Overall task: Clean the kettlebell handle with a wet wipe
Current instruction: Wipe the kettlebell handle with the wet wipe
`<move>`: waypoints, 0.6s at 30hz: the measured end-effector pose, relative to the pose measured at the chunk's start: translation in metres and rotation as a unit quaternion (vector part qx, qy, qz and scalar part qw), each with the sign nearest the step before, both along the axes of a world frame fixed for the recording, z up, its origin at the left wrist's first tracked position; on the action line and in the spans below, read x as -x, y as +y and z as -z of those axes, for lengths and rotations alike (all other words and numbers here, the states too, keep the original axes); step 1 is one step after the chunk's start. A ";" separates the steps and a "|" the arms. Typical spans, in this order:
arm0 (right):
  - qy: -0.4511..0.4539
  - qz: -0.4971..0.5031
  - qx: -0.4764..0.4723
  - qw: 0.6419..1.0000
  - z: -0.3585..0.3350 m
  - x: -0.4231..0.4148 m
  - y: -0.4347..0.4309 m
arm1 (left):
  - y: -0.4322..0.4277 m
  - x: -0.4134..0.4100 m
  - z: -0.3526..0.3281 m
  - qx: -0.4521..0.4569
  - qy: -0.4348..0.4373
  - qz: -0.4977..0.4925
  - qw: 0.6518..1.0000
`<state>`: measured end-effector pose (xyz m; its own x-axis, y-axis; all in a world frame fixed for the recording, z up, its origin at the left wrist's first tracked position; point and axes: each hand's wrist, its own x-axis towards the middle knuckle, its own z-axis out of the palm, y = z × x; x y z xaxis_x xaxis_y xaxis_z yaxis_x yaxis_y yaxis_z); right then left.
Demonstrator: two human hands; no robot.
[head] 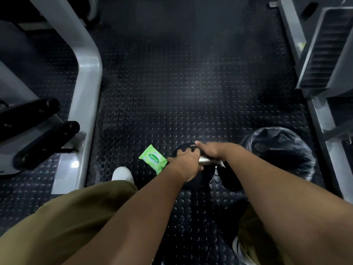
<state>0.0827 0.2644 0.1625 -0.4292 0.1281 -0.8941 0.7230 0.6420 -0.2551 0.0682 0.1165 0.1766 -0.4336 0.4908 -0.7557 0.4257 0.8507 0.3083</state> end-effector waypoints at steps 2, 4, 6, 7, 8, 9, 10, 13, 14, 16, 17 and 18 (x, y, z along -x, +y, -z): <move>0.009 0.016 -0.004 1.000 0.004 -0.006 0.003 | 0.001 0.000 -0.003 0.011 0.001 0.008 1.000; 0.006 0.019 -0.003 1.000 0.001 -0.009 0.003 | 0.001 0.000 -0.004 0.015 -0.002 0.008 1.000; -0.005 0.000 -0.002 1.000 -0.012 -0.004 0.003 | 0.002 0.000 -0.004 0.013 -0.001 0.008 1.000; -0.013 -0.015 -0.002 1.000 -0.019 0.002 0.003 | 0.002 0.000 -0.004 0.011 -0.001 0.006 1.000; -0.022 -0.031 -0.004 0.999 -0.027 0.008 0.003 | 0.001 0.001 -0.005 0.012 -0.003 0.002 1.000; -0.031 -0.042 -0.007 0.999 -0.034 0.013 0.002 | 0.002 0.001 -0.005 0.016 -0.008 -0.001 1.000; -0.037 -0.050 -0.011 0.998 -0.039 0.018 0.001 | 0.003 0.002 -0.006 0.022 -0.015 -0.003 1.000; -0.041 -0.064 -0.013 0.997 -0.040 0.024 -0.004 | 0.009 0.003 -0.007 0.046 -0.029 -0.011 0.998; -0.044 -0.061 -0.009 0.997 -0.037 0.022 -0.007 | 0.010 0.003 -0.007 0.050 -0.029 -0.012 0.998; -0.039 -0.042 0.002 0.998 -0.022 0.013 -0.006 | 0.009 0.002 -0.007 0.045 -0.026 -0.012 0.999; -0.026 -0.026 0.001 0.999 -0.014 0.008 -0.004 | 0.009 0.001 -0.007 0.037 -0.021 -0.009 0.999; -0.012 -0.008 -0.002 1.000 -0.009 0.003 -0.003 | 0.008 0.001 -0.007 0.031 -0.016 -0.003 0.999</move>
